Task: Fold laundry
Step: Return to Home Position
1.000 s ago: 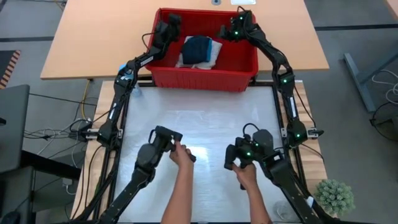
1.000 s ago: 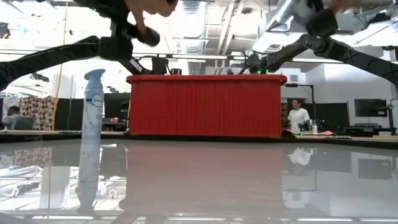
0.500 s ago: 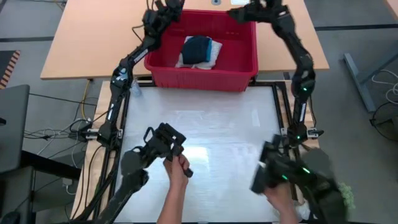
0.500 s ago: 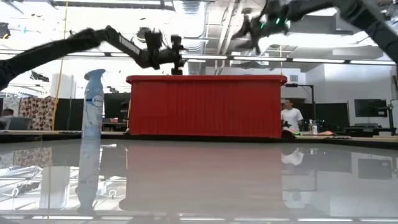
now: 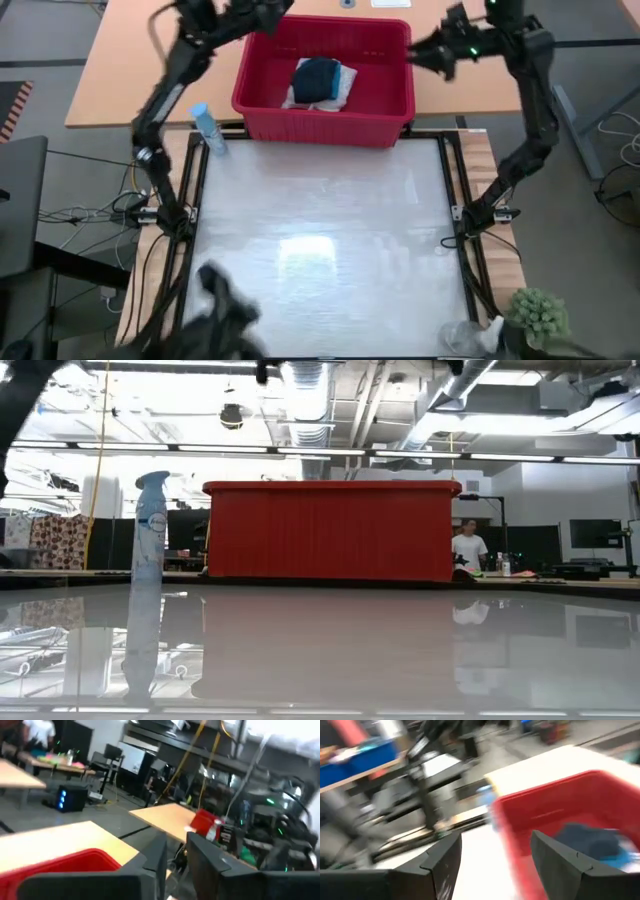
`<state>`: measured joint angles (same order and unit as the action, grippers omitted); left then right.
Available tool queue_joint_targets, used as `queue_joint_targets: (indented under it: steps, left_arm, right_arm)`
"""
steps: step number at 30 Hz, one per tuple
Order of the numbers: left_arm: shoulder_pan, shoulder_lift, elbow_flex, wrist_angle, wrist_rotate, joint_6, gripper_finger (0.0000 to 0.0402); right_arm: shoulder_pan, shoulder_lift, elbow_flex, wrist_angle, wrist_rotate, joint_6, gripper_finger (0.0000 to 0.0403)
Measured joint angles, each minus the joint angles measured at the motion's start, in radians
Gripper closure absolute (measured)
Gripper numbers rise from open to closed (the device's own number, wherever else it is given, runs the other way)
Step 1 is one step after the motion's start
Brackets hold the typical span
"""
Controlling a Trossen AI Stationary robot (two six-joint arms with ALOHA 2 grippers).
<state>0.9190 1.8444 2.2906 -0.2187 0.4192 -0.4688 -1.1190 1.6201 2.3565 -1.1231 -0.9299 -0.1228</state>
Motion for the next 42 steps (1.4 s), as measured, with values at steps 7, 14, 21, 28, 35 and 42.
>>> queue_joint_targets:
  steps: [7,14,21,28,35,42]
  left_arm:
    - [-0.125,-0.277,0.0,-0.31,0.018,0.205,0.0388]
    - [-0.261,-0.506,0.002,-0.522,0.018,0.246,0.0398]
    - [-0.323,-0.645,0.001,-0.763,-0.013,0.251,0.0395]
    - [-0.33,-0.766,-0.004,-0.946,0.089,0.248,0.0395]
    - [-0.329,-0.954,-0.116,-0.961,0.01,0.158,0.0395]
    - [-0.328,-1.087,-0.359,-0.928,-0.319,0.108,0.0395]
  right_arm:
    - [0.057,-0.139,-0.001,-0.247,-0.149,-0.171,0.0143]
    - [0.116,-0.267,-0.001,-0.342,-0.035,-0.232,0.0143]
    - [0.207,-0.357,-0.065,-0.442,-0.37,-0.288,0.0143]
    - [0.296,-0.513,-0.364,-0.451,-0.554,-0.161,0.0143]
    - [0.186,-0.763,-0.794,-0.418,-0.637,-0.432,0.0143]
    - [-0.285,-0.865,-0.988,-0.388,-0.638,-0.708,0.0143]
